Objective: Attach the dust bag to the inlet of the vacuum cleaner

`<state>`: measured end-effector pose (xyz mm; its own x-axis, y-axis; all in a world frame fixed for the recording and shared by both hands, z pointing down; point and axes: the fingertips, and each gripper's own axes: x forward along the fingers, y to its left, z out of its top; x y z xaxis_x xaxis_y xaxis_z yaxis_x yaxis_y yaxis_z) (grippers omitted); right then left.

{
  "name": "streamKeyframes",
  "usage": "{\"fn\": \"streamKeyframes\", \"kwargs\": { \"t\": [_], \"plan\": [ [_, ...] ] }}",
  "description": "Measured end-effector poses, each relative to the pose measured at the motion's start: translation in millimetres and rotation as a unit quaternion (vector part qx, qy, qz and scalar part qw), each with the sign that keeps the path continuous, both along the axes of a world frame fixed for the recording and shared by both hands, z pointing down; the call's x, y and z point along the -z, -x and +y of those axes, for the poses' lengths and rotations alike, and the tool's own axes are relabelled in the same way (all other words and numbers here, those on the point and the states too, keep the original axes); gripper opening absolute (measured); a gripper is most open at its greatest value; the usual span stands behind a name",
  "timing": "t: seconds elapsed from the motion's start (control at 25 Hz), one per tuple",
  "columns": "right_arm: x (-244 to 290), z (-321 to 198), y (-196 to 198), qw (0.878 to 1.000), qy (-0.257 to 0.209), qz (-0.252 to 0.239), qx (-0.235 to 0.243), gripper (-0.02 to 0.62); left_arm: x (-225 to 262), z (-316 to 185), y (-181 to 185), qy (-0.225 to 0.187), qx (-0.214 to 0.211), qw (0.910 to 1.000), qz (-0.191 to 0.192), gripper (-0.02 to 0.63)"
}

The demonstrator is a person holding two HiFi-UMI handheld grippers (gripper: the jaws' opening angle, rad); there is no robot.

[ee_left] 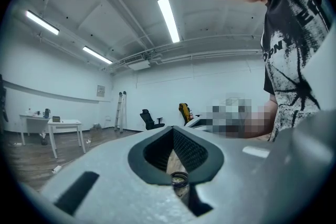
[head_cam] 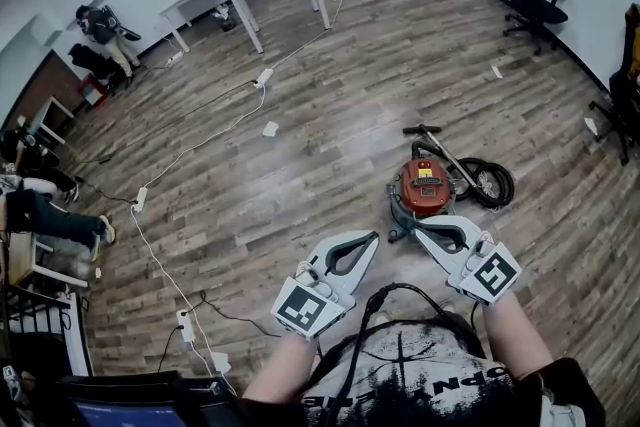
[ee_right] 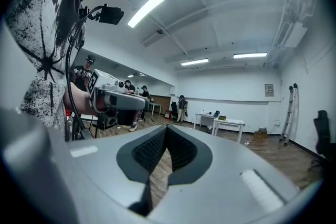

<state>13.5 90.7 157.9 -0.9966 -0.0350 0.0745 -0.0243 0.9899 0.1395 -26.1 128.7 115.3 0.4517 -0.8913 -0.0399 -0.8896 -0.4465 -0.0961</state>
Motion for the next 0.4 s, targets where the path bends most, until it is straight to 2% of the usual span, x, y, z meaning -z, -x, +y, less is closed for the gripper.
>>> {"fn": "streamKeyframes", "kwargs": {
  "t": [0.2,0.32,0.4],
  "plan": [
    [5,0,4,1.0,-0.022,-0.008,-0.007,0.006,3,1,0,0.002,-0.017,0.9999,-0.003,0.002],
    [3,-1,4,1.0,-0.011,-0.006,-0.011,0.006,-5,-1,-1,0.02,-0.021,0.9996,-0.007,0.002],
    [3,-3,3,1.0,-0.011,-0.01,-0.012,0.006,-7,-4,-2,0.017,-0.027,0.9994,-0.014,0.002]
  ]
}}
